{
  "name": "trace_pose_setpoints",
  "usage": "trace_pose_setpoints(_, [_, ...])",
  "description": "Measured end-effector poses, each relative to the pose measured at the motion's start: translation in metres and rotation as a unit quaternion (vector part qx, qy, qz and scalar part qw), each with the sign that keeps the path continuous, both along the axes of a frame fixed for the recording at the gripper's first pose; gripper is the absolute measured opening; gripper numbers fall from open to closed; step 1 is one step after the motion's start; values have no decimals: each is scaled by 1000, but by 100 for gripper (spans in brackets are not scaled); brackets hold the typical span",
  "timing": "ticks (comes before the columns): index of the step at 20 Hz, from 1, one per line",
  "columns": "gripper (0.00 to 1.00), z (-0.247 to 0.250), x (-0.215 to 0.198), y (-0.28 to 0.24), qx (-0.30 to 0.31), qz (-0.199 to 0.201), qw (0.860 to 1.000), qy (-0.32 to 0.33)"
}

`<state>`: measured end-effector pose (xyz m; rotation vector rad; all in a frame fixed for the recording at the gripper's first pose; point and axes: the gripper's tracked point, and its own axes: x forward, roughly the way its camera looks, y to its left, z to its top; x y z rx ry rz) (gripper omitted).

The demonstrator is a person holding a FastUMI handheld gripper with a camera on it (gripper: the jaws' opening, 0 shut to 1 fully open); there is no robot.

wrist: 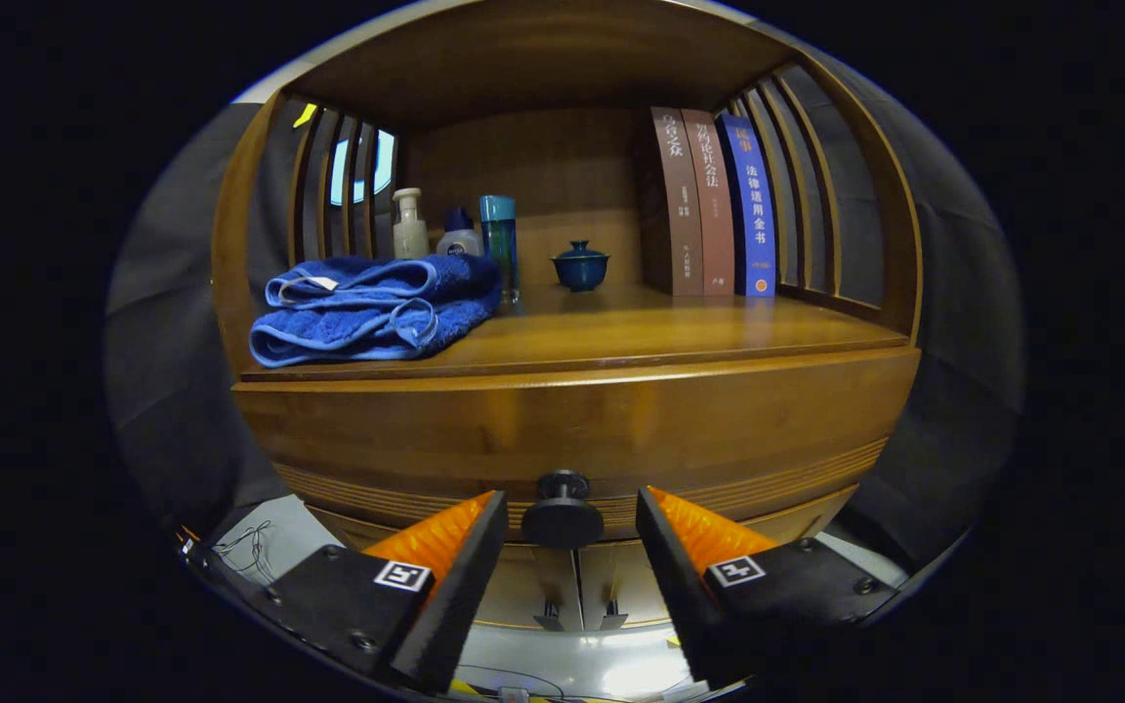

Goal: Pull open the drawer, take out the items inside it, and place them on the countertop above the cabinet.

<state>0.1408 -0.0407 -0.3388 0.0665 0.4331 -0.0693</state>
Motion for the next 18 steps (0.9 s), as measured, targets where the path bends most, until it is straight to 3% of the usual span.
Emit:
trace_pose_setpoints(5, [53,-2,2,1,-4,-2,1000,-4])
trace_pose_setpoints(6, [53,-8,2,1,-4,1,1000,0])
trace_pose_setpoints(7, [45,-8,3,1,-7,3,1000,1])
trace_pose_setpoints(9, [45,-4,0,1,-7,4,1000,1])
trace_pose_setpoints(13, [35,-4,1,2,-2,0,1000,11])
trace_pose_setpoints(18, [35,-1,-23,4,-12,2,1000,18])
